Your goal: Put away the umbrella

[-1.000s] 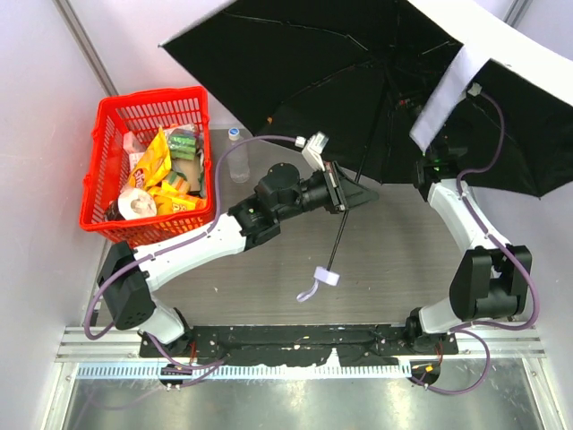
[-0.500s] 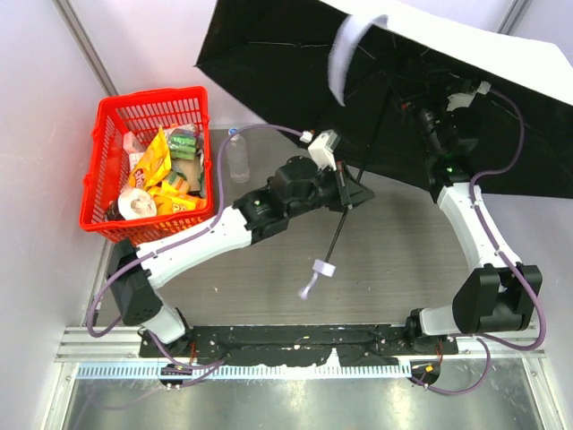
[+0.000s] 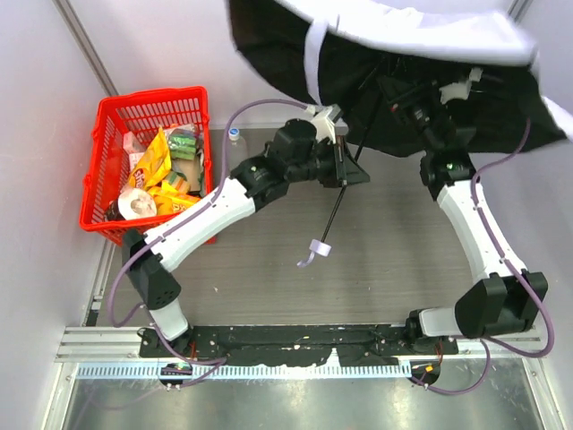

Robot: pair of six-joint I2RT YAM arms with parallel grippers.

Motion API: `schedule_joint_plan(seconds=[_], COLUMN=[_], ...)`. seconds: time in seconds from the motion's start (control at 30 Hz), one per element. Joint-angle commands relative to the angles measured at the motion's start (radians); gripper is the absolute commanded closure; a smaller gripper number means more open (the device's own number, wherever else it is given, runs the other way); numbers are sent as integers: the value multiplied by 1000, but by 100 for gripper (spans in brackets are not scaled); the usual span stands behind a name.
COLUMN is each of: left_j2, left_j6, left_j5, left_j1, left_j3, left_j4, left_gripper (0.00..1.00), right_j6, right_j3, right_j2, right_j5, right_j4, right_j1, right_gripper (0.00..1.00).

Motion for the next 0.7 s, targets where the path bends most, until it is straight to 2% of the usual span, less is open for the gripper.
schedule_joint_plan(seconds=[0.0,0.03,0.1,0.17,0.23,0.27,0.3,0.37,0.47,0.57,0.63,0.67], left_j2=[101,130,163,135,62,13,-50,-150,-257,-311,-299,-282], left_j6=[-50,-47,-32,-26,-30,-19,-19,-35,-15,-33,-64,-65], left_j5=[74,88,93,105,122,114,90,65,-10,-42,-23,-15], left_j1=[102,102,106,108,105,94,82,53,-24,-64,-66,-67], left_j3=[269,321,366,304,168,85,-24,-206,-394,-500,-540,-525], left_j4=[84,42,-12,-5,6,24,47,107,107,156,222,218], left_gripper=[100,100,100,99,79,69,60,44,38,30,30,32], right_j6=[61,71,5,-15,-8,14,63,89,115,106,104,100], right_j3=[-316,-358,-420,-424,-382,-375,-355,-306,-295,-289,-317,-326], right_j2=[-172,-214,-266,-275,-260,-250,-243,-211,-187,-173,-171,-173], right_j5=[-207,-192,-105,-69,-83,-106,-126,-134,-111,-114,-109,-106], right_j4=[209,247,201,199,173,220,280,290,347,350,394,402], right_j1=[167,193,273,276,201,143,123,100,106,115,130,135], right_gripper=[100,100,100,100,100,100,100,100,100,100,100,100])
